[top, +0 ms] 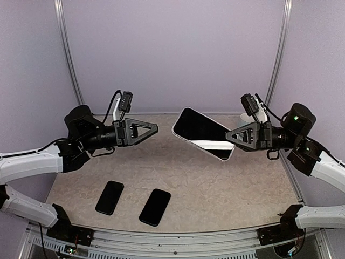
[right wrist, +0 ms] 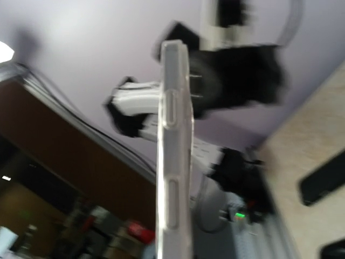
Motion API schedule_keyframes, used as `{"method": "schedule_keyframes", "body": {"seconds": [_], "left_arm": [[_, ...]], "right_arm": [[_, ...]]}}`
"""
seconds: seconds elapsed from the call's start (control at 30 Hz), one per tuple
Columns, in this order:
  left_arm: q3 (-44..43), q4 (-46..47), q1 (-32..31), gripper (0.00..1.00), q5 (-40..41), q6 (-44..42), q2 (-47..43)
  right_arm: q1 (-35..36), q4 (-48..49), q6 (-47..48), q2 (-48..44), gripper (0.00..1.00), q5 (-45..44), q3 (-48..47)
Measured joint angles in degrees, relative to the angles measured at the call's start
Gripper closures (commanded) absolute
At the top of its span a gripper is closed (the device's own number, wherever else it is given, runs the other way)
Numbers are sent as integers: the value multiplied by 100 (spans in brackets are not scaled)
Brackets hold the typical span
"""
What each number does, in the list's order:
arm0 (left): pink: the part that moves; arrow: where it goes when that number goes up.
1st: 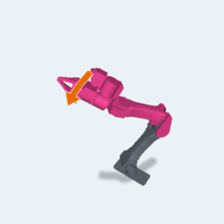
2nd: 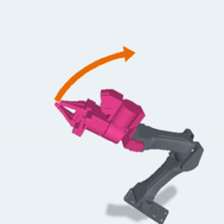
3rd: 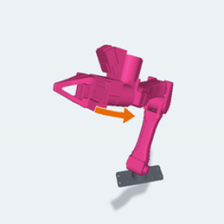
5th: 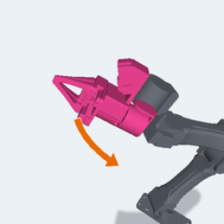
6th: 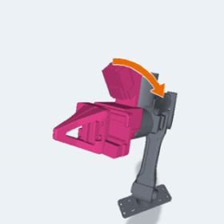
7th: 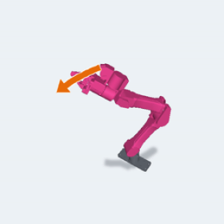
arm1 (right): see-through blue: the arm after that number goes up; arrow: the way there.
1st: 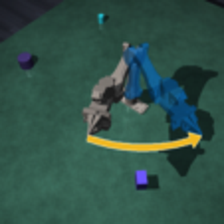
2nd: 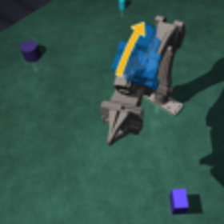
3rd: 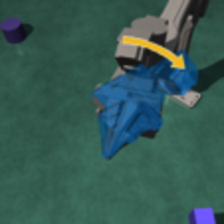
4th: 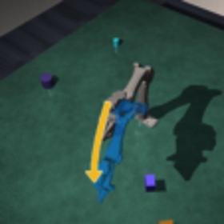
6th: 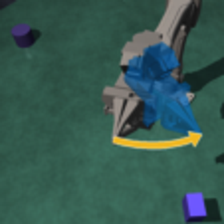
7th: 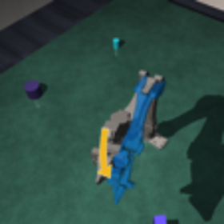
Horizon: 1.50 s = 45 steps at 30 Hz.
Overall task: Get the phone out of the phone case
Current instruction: Remove the top left corner of the phone case.
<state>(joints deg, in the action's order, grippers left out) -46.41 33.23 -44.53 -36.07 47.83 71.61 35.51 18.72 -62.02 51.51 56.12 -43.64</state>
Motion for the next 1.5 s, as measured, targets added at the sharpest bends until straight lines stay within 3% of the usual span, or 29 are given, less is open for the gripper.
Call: {"method": "schedule_keyframes", "body": {"seconds": [0.13, 0.33, 0.57, 0.77, 1.13, 1.5], "left_arm": [[306, -675, 142, 14, 59, -533, -1012], [168, -1545, 188, 12, -223, -1215, -1790], [-752, -2380, 46, 13, -1008, -1727, -1010], [-1635, -3016, -378, 22, -1279, -2133, -221], [-2159, -3300, -544, 52, -1486, -2420, 584], [-2251, -3554, -566, 57, -1652, -2498, 667]], "right_arm": [[0, -754, 1023, 13, 100, -46, -39], [-2, -1261, 2249, 199, 100, 199, -179], [0, -1759, 3237, 573, 100, 621, -612], [26, -2116, 3639, 782, 100, 857, -855], [278, -2852, 4227, 1119, 100, 994, -1257], [282, -3126, 4485, 1123, 100, 994, -1268]]}}
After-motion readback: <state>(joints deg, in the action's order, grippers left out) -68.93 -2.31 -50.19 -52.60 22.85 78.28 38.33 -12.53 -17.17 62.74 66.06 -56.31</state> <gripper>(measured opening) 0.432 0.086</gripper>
